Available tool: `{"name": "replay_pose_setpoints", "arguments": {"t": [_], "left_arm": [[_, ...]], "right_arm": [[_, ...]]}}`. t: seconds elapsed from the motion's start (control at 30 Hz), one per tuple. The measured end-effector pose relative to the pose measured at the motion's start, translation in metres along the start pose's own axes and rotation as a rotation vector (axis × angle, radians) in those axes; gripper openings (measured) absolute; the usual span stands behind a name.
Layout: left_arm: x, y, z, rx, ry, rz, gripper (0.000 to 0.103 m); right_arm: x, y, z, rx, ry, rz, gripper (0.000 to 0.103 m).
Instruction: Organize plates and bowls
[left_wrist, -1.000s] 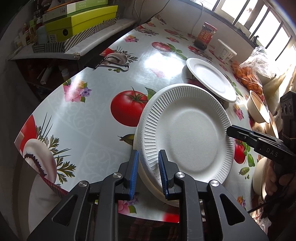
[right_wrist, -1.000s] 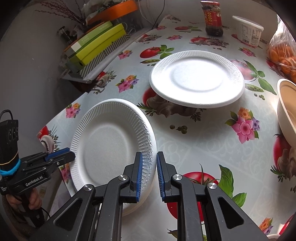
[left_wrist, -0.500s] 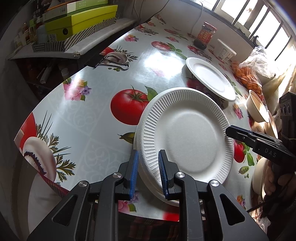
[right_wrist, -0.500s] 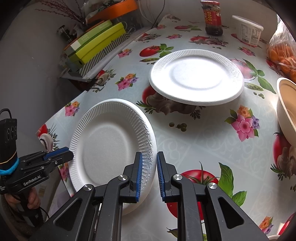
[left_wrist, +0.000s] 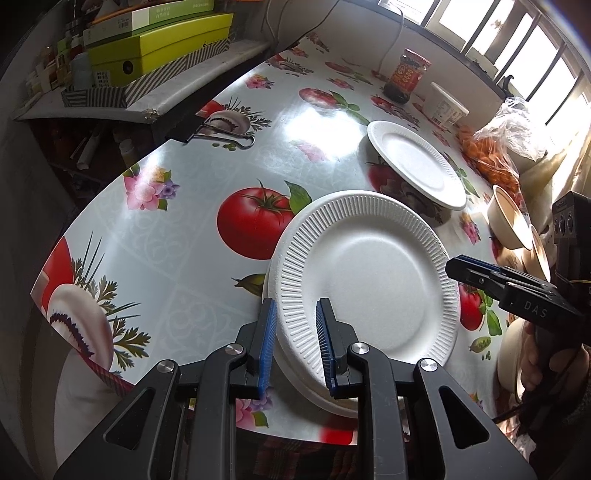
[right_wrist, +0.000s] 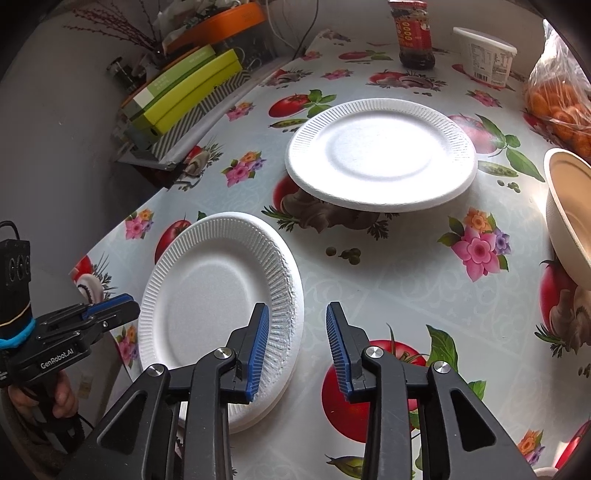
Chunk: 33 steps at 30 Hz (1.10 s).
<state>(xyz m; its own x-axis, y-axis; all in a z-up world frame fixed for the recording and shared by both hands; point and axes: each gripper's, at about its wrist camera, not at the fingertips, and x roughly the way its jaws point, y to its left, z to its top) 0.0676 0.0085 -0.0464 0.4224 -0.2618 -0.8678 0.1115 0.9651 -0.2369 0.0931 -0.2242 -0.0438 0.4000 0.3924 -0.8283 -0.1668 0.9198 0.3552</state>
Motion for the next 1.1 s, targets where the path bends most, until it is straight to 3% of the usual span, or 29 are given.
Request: {"name": "replay_pose_setpoints", "arguments": {"t": [0.4,1.1], "left_arm": [[-0.014,-0.019,0.016,0.052,-0.050,0.020,0.023],[0.003,-0.082,0.090,0.115,-0.052,-0.104,0.023]], "right_arm": [[-0.022,-0.006,0.009,0.004,-0.052,-0.030,0.033],[-0.058,-0.061,0.052,0.048,-0.137,-0.160,0.040]]}}
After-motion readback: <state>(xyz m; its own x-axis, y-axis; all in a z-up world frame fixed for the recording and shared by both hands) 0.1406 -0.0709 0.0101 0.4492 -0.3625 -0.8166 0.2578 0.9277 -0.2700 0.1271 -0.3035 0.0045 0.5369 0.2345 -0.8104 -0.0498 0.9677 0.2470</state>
